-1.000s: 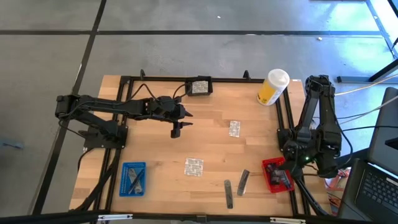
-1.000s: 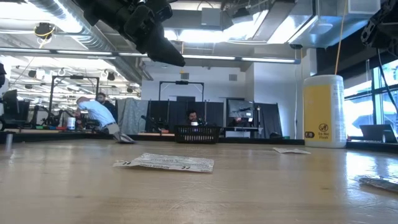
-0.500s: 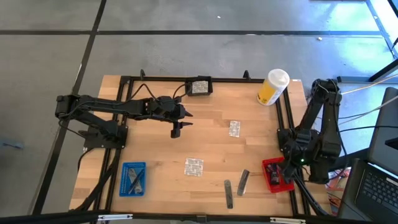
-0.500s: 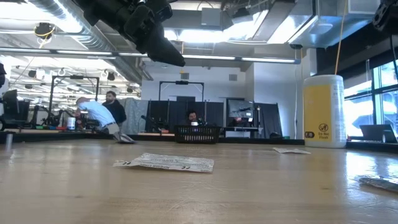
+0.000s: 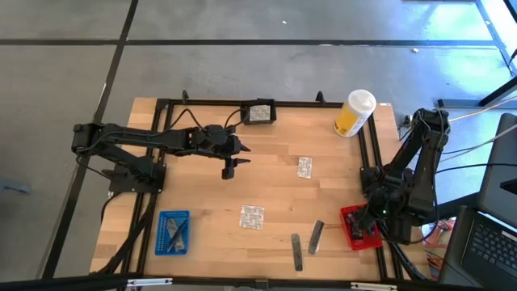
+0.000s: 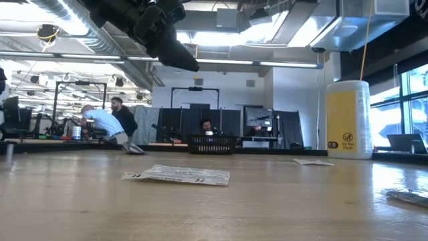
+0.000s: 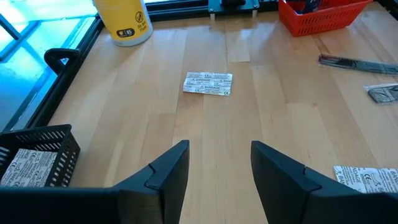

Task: Pick & Place Travel size toiletries
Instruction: Put the blue shave butter into the red bin

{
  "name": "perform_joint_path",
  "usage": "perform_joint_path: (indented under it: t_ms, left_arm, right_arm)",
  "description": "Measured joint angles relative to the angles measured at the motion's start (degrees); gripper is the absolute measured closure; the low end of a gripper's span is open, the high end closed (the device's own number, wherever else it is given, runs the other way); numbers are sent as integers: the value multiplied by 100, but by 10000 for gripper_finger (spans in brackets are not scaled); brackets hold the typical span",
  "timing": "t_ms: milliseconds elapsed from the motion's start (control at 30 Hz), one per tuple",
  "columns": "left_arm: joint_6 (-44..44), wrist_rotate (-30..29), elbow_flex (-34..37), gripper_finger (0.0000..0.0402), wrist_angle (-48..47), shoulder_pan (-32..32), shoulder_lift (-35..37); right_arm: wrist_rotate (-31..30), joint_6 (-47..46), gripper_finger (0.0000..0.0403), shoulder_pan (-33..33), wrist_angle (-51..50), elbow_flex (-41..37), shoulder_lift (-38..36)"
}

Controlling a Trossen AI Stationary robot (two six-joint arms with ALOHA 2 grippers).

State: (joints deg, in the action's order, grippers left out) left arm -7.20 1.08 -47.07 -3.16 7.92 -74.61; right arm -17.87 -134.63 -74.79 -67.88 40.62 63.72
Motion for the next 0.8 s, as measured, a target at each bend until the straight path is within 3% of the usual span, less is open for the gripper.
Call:
perform_joint_path:
  t_ms: [800]
  left_arm:
    - [0, 0, 0, 237, 2, 0, 0]
  right_arm:
    - [103, 5, 403, 13, 209, -2, 164]
